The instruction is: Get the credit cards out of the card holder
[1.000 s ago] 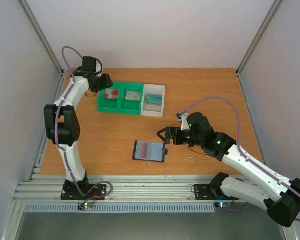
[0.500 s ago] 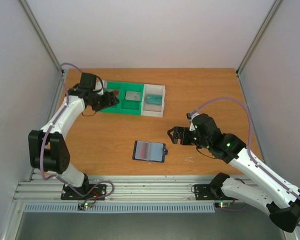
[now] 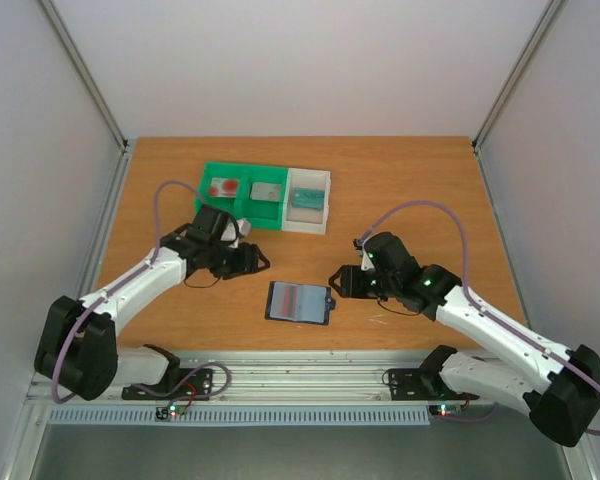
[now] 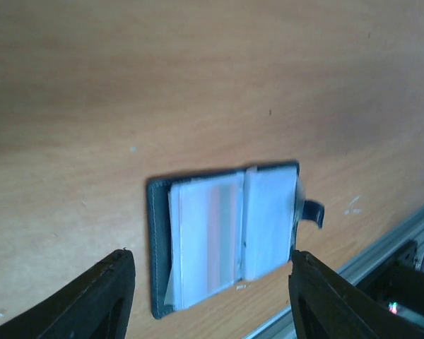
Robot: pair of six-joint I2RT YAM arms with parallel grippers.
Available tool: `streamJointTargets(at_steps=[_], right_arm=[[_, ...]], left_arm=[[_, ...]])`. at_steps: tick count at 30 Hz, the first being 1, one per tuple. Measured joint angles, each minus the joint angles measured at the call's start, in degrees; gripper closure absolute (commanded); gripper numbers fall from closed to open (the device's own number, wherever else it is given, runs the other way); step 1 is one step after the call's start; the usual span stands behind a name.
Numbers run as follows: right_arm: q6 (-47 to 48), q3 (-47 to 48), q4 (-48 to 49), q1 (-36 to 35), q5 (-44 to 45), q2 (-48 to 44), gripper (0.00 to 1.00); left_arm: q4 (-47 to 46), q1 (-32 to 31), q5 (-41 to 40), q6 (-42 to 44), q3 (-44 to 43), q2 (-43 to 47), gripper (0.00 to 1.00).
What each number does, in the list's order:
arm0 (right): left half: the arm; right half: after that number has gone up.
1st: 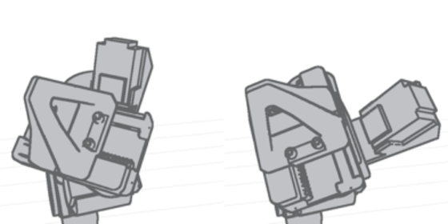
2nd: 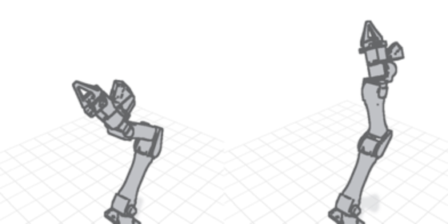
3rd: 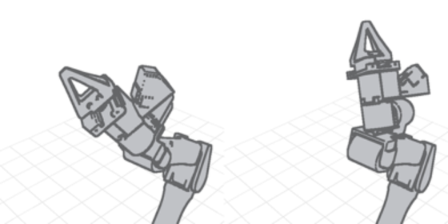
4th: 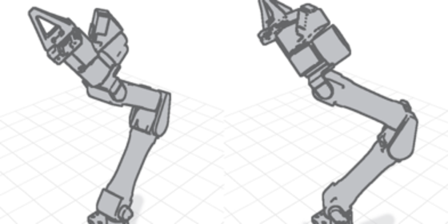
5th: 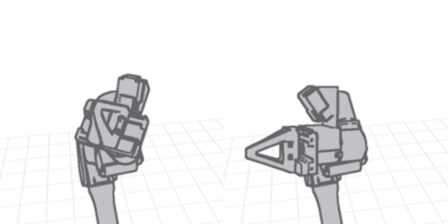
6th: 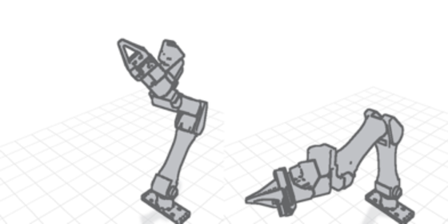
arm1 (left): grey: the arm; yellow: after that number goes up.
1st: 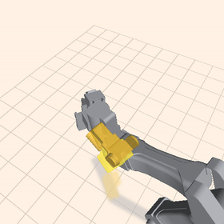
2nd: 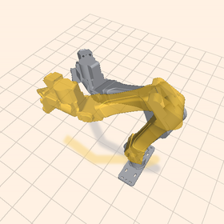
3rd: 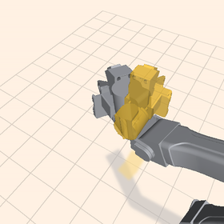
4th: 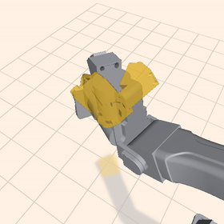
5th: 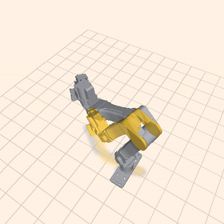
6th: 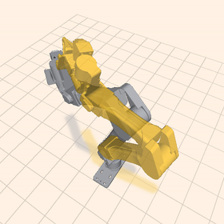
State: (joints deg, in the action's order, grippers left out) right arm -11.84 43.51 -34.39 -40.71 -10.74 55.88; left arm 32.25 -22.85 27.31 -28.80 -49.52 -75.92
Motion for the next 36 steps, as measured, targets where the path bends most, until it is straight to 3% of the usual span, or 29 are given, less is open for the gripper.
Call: streamJointTargets(at_steps=[7, 16, 28, 36], right_arm=[[-2.0, -2.6, 5.6, -0.2, -3.6, 6.8, 0.65], [-2.2, -3.2, 9.7, -1.0, -5.1, 13.5, 0.65], [0.5, -4.1, 9.4, -1.1, -3.0, 17.9, 0.61], [1.4, -4.9, 10.6, -1.1, -3.0, 21.2, 0.65]], left_arm=[[-9.4, -5.7, 1.4, -6.4, 10.2, 1.6, 0.46], [-19.3, -11.5, 1.2, -10.9, 13.5, -2.3, 0.46], [-23.2, -13.4, -2.0, -12.9, 17.7, -2.6, 0.47], [-27.1, -13.6, -1.8, -14.7, 20.5, -2.6, 0.63]])
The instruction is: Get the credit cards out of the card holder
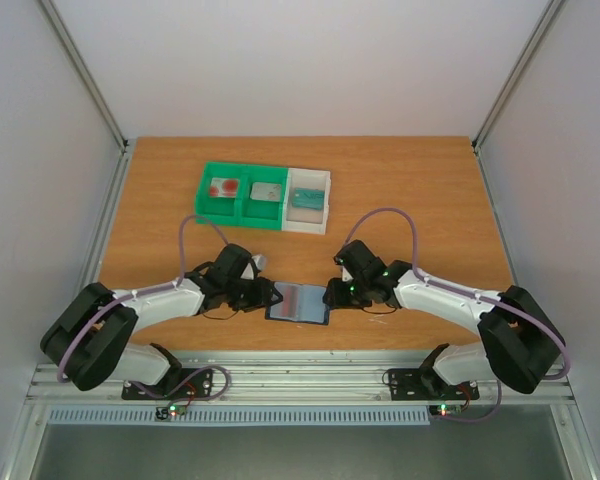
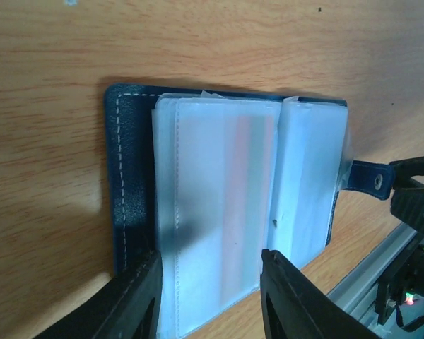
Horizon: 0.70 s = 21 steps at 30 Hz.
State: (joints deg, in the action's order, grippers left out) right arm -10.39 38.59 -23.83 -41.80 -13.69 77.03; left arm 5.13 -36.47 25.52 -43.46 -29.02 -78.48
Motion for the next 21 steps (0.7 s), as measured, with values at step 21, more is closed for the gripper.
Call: streamJointTargets(at_steps=[21], right_arm=[[1.6, -0.7, 4.3, 0.0, 0.5, 2.8, 0.78]], left_arm=[[-9.5, 0.0, 3.0, -4.7, 2.6, -1.4, 0.61]])
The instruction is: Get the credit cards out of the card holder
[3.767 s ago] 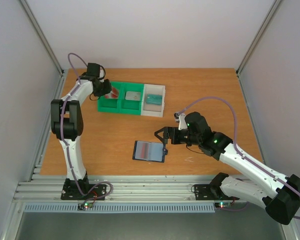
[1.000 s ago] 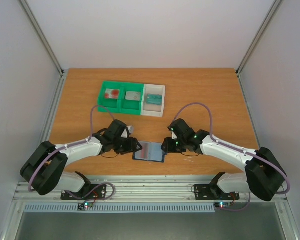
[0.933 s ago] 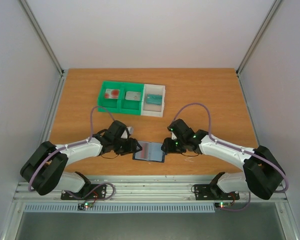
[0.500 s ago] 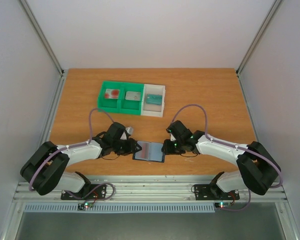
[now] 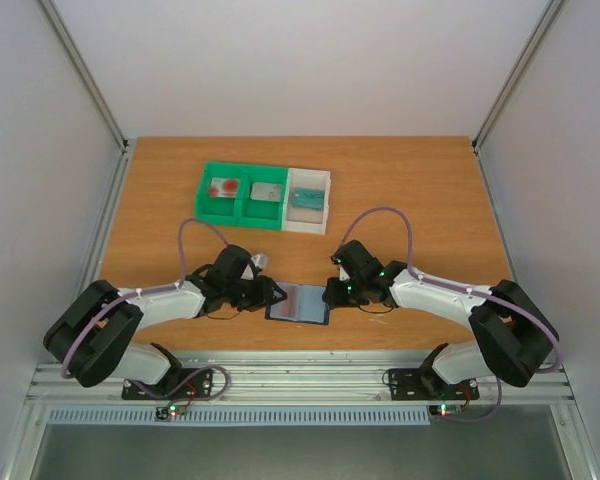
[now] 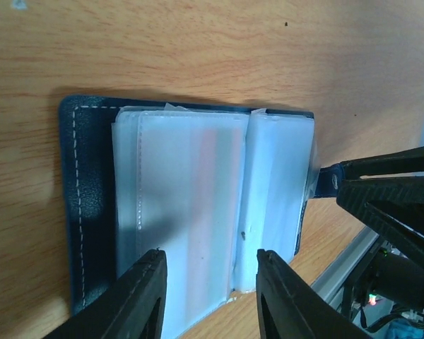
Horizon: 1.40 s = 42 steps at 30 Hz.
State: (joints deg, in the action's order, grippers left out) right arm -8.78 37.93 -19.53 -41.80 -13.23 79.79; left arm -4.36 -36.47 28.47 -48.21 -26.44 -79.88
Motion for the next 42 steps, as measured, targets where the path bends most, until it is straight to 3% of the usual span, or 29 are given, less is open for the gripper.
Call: streamJointTargets(at_steps=[12, 25, 42], right_arm=[[1.6, 0.6, 0.6, 0.0, 1.8, 2.3, 0.8], [2.2, 0.8, 1.1, 0.0, 2.3, 3.4, 0.8], [2.3, 0.8, 2.4, 0.0, 2.8, 3.9, 0.8]], left_arm=[[6.3, 0.0, -5.2, 2.0, 0.0, 5.8, 0.56], [4.7, 0.0, -4.2, 1.9, 0.0, 2.2, 0.67], [2.7, 0.0, -3.2, 0.7, 0.0, 1.2, 0.66]])
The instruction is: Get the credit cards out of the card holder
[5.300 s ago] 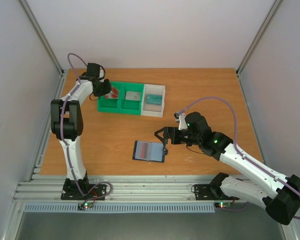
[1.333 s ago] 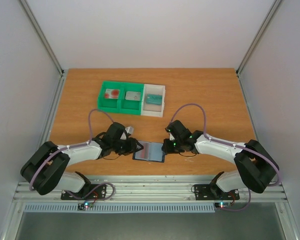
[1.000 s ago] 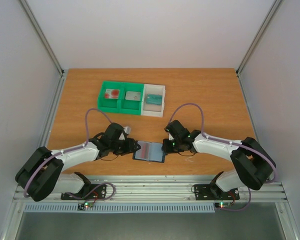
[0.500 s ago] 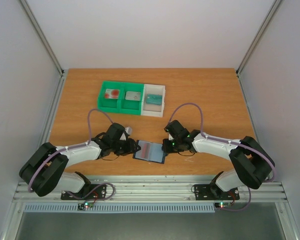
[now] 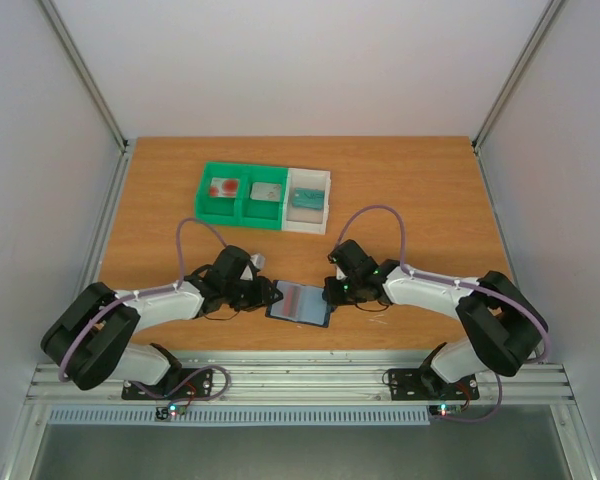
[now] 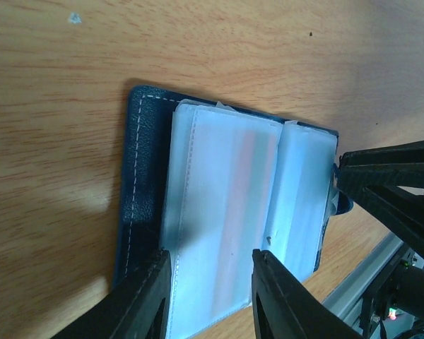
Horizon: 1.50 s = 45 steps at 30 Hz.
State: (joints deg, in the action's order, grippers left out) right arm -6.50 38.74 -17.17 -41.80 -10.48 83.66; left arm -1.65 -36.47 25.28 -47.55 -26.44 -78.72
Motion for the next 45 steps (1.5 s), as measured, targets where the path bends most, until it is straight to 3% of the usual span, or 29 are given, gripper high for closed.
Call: streamJointTargets(at_steps=[12, 37, 45], right_arm=[[0.2, 1.7, 1.8, 0.0, 0.0, 3.7, 0.81], [0.2, 2.1, 3.3, 0.0, 0.2, 4.2, 0.8], [0.0, 2.1, 3.8, 0.0, 0.1, 4.0, 0.67]], left_arm=[[-1.0, 0.0, 0.0, -0.5, 0.2, -1.0, 0.69], [-13.2, -2.0, 4.2, -8.8, 3.8, -1.1, 0.72], [-14.9, -6.4, 3.9, -10.4, 3.2, -1.2, 0.65]])
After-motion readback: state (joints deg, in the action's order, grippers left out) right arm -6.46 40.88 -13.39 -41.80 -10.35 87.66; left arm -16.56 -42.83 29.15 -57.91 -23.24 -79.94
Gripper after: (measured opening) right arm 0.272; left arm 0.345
